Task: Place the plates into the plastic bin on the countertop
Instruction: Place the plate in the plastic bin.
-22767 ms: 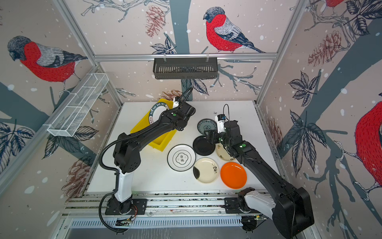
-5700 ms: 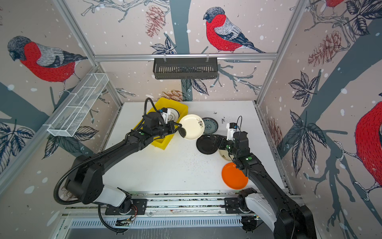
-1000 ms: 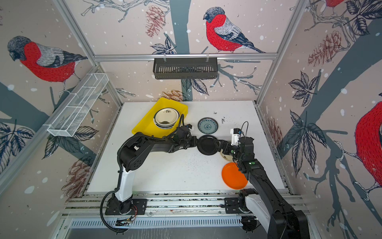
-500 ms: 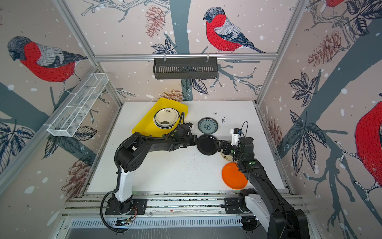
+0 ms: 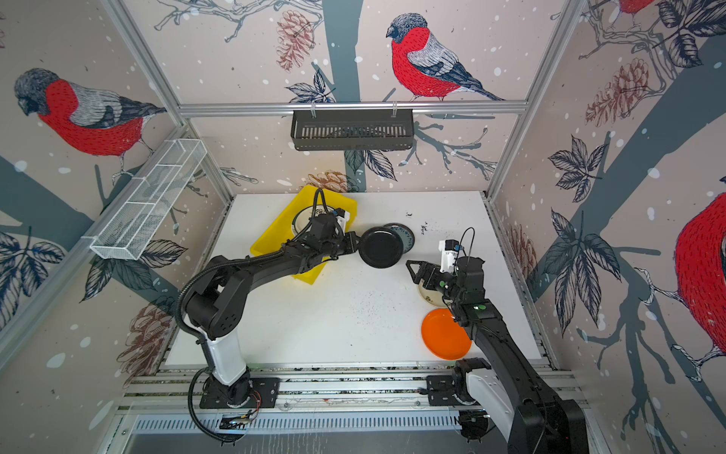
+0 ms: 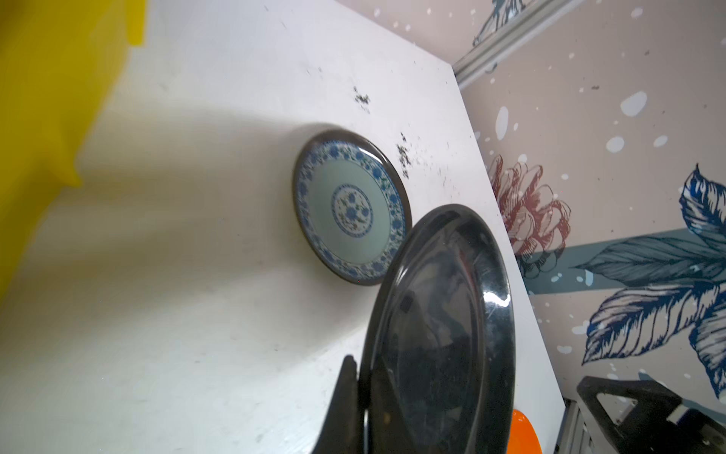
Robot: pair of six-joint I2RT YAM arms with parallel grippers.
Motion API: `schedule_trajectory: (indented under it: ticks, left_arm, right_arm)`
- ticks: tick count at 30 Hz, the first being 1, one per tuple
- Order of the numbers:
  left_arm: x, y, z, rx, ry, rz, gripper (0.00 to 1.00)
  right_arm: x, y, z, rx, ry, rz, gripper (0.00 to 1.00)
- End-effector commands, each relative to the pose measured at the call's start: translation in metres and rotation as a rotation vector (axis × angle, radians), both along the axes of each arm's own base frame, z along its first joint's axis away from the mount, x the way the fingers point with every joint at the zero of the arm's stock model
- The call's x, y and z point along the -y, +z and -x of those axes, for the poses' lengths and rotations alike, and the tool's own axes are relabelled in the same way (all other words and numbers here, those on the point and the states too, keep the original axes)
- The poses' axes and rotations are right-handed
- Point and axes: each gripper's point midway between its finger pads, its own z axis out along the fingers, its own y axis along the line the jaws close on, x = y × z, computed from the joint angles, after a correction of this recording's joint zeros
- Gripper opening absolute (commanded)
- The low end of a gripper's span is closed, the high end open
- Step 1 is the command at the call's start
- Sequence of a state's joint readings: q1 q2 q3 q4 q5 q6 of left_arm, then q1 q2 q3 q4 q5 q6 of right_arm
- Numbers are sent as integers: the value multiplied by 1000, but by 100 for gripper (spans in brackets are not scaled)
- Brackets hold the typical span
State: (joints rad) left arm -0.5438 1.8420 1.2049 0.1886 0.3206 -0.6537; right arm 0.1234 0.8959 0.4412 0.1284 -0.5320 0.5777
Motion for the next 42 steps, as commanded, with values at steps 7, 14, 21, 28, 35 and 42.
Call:
schedule_trajectory:
  ticks: [7, 14, 21, 28, 35, 42]
  left_arm:
    - [-101, 37, -46, 53, 290, -31, 0]
    - [-168, 16, -79, 23, 528, -87, 0]
    - [-216, 1, -98, 62, 696, -139, 0]
    - [-237, -32, -118, -20, 729, -179, 0]
    - [-234, -35, -126, -1, 694, -184, 72]
    - [-229, -4, -116, 58, 662, -201, 99]
  right_arm:
    - [2, 9, 5, 38, -5, -11, 90]
    - [4, 8, 8, 30, -1, 13, 90]
    - [6, 6, 13, 31, -9, 17, 90]
    - [9, 11, 11, 37, -20, 32, 90]
    - [10, 8, 12, 29, -20, 34, 90]
    - [9, 5, 10, 25, -19, 21, 90]
